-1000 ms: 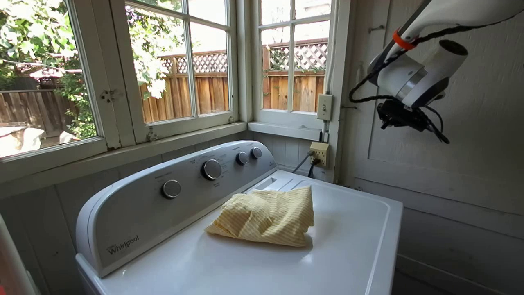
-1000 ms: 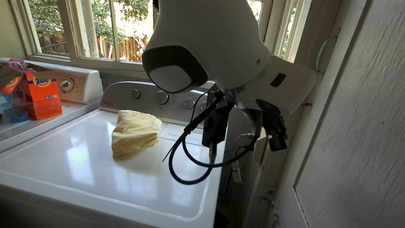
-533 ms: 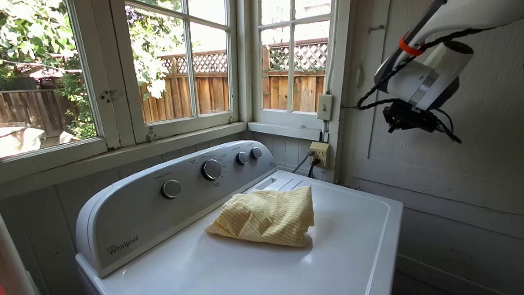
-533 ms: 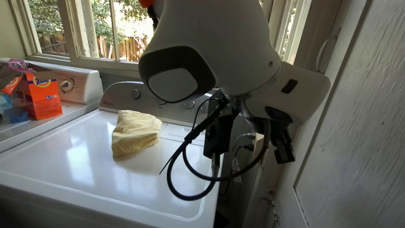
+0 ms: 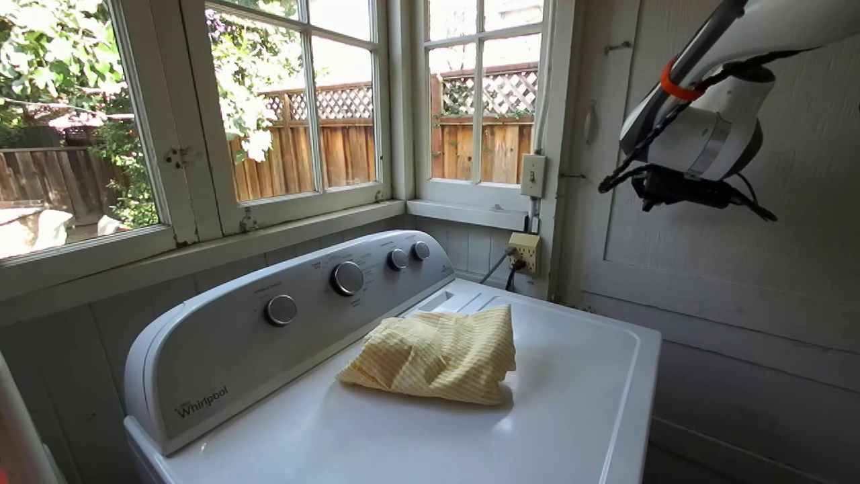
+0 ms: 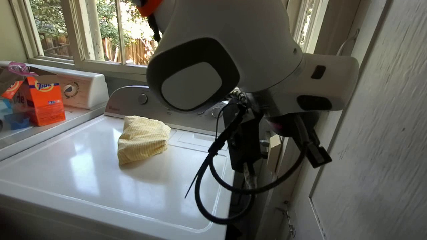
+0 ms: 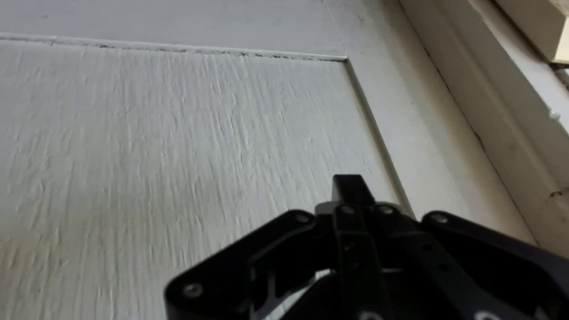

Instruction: Unlatch the hook on the door

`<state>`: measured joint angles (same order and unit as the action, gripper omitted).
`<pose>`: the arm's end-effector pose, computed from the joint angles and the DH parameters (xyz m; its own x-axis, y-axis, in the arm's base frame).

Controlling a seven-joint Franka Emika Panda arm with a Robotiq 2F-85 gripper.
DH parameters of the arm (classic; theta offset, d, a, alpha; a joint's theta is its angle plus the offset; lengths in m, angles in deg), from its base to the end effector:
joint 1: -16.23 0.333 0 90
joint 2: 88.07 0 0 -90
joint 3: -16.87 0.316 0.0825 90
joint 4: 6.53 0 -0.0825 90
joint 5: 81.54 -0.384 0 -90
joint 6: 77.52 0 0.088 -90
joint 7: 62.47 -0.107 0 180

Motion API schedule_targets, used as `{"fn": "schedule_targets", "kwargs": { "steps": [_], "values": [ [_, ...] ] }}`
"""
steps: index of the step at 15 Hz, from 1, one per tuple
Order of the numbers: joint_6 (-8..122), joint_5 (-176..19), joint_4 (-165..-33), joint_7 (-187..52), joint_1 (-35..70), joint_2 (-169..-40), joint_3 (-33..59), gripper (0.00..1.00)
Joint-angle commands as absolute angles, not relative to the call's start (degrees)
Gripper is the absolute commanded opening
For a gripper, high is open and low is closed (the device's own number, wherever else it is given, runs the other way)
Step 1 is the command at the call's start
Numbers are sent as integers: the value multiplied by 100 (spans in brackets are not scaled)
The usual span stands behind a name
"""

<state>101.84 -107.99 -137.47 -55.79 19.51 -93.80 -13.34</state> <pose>0.4901 -0.2872 0.4008 0.4723 -0.5807 0.6631 -0.6452 -0.7403 -0.1888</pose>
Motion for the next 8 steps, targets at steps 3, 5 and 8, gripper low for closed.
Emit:
{"fn": "schedule_targets", "kwargs": {
  "steps": [3,5,8],
  "values": [
    [9406,-8707,-13657,-6421,2631,-9066,-2356,0],
    [8899,-7866,-13495,-6914,2804,-8840,-2532,0],
    [8153,-6796,-13269,-7703,2873,-8317,-2318,0]
  ]
}}
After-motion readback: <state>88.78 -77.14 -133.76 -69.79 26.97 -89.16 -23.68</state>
